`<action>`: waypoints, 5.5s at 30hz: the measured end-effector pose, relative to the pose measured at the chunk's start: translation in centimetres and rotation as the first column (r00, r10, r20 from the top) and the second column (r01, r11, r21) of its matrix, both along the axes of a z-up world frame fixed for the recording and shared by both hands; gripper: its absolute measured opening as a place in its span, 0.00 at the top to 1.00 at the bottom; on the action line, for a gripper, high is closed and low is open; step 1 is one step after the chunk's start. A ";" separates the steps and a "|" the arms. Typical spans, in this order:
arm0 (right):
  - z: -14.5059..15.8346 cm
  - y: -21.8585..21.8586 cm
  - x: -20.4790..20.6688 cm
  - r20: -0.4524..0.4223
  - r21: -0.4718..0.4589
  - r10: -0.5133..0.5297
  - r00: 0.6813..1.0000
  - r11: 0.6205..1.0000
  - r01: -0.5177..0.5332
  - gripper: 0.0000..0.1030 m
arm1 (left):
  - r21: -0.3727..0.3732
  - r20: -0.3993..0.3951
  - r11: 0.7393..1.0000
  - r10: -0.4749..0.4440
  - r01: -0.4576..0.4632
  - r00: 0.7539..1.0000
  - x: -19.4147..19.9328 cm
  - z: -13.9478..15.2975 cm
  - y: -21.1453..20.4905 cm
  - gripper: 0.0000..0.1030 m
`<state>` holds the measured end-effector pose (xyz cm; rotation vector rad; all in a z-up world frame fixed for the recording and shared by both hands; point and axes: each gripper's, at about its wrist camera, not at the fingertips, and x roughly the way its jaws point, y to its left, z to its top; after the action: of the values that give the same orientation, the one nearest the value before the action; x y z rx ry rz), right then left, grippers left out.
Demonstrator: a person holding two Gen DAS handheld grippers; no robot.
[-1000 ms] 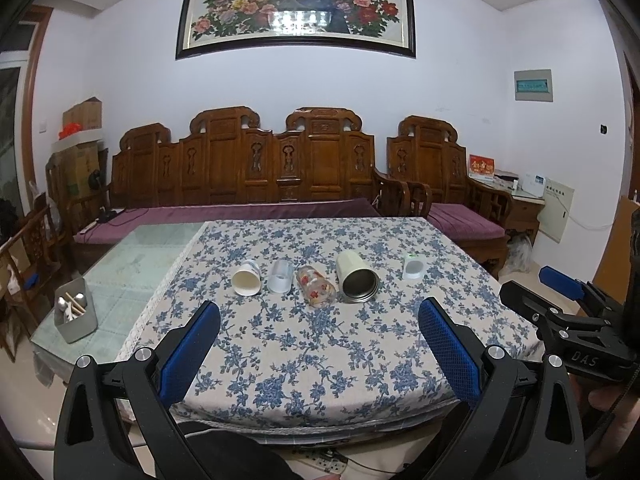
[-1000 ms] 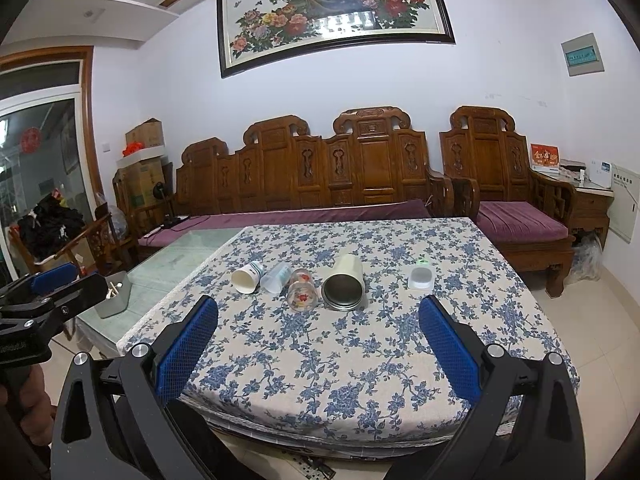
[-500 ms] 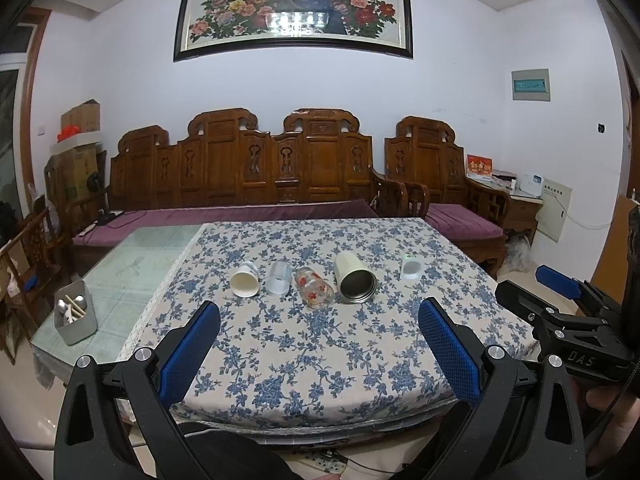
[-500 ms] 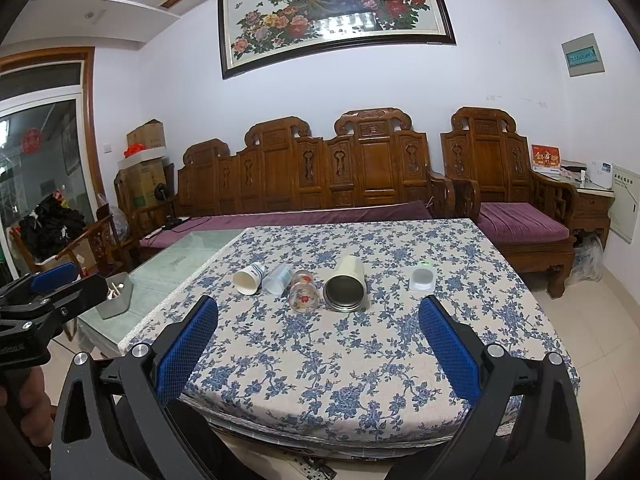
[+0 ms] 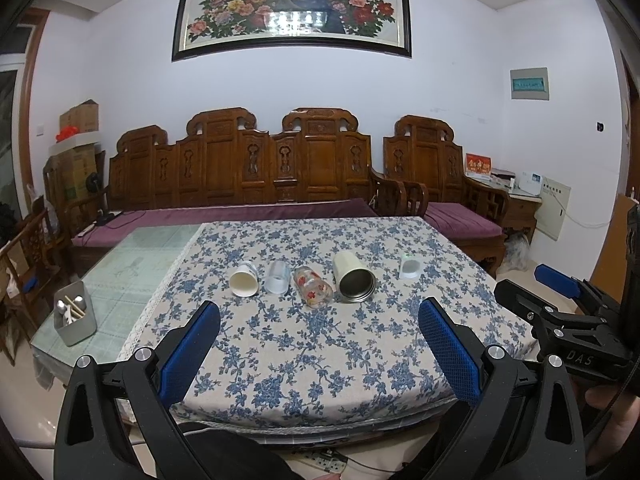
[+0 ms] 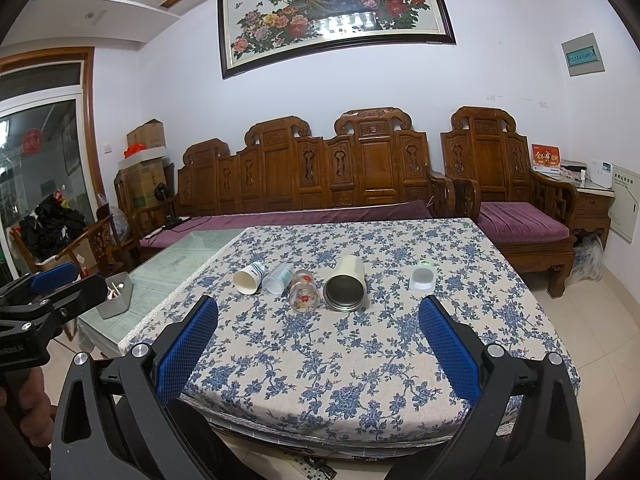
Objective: Flip cup upside down
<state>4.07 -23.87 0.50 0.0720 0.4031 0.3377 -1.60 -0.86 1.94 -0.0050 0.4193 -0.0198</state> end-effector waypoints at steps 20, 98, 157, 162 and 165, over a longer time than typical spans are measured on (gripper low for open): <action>-2.8 -0.4 4.9 -0.072 0.013 0.031 0.997 0.999 -0.030 0.02 | 0.011 -0.154 0.998 -0.060 0.063 0.986 6.5 -2.3 0.7 0.07; -16.3 0.6 23.9 -0.380 0.016 0.077 0.922 0.997 -0.076 0.16 | -0.114 -0.712 0.992 -0.118 0.052 0.692 40.8 -18.9 2.3 0.47; -20.3 15.6 29.3 -0.679 -0.039 0.104 0.726 0.983 -0.178 0.17 | -0.055 -0.401 0.998 -0.028 0.007 0.915 22.5 -15.7 13.8 0.08; -21.3 17.1 30.7 -0.729 -0.104 0.036 0.683 0.981 -0.162 0.25 | -0.056 -0.391 0.998 -0.025 0.003 0.920 22.5 -15.5 13.7 0.08; -21.7 17.7 31.2 -0.746 -0.122 0.018 0.666 0.979 -0.163 0.25 | -0.063 -0.387 0.998 -0.032 0.008 0.922 22.5 -15.4 13.7 0.08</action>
<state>35.32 -6.14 -21.18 0.0077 1.2685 0.3603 20.91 12.83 -13.47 -0.0652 0.8166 -0.0522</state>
